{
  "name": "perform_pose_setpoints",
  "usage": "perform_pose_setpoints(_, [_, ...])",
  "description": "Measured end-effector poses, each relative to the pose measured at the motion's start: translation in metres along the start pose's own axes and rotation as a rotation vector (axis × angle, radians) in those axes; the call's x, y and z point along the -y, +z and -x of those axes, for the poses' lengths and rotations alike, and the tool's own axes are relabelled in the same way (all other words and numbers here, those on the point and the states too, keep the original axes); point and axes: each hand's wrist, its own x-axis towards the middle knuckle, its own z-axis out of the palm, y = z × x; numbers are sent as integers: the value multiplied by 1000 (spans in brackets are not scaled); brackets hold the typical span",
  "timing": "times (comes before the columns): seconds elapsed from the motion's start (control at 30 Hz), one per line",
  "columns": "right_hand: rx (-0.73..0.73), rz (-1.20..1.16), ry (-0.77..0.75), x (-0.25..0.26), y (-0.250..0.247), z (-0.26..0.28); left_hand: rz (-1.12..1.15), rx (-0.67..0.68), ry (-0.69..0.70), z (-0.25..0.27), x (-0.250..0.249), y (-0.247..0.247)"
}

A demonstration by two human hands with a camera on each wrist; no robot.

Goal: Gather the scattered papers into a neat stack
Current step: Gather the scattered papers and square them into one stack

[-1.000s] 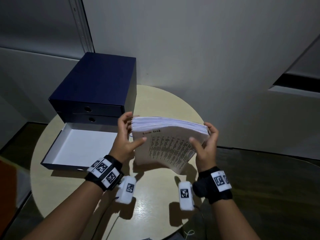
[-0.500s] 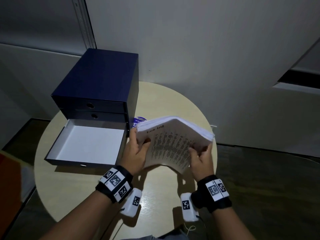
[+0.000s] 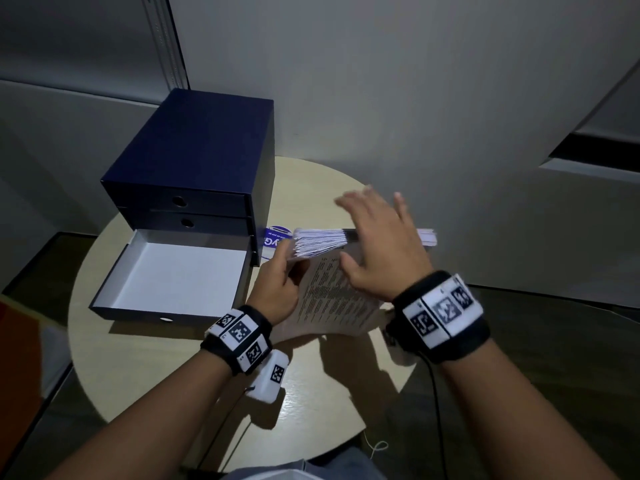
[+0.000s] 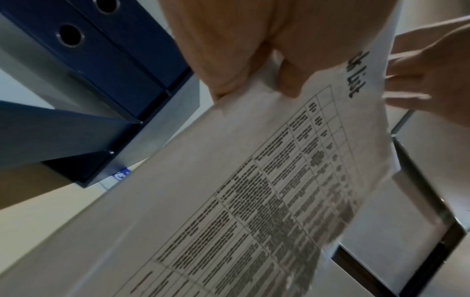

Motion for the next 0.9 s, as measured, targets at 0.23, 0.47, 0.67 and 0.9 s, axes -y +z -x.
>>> perform_pose_setpoints(0.23, [81,-141,-1,-47,8,12,-234,171,143,-1,10,-8])
perform_pose_setpoints(0.47, [-157,-817,407,-124,15,72,-78,115,-290,12,53,-54])
perform_pose_setpoints(0.67, [-289,-1093,713,-110,77,102,355,-117,-397,1,37,-31])
perform_pose_setpoints(0.9, [-323,-1176,848,-82,129,117,124,-176,-230,22,53,-19])
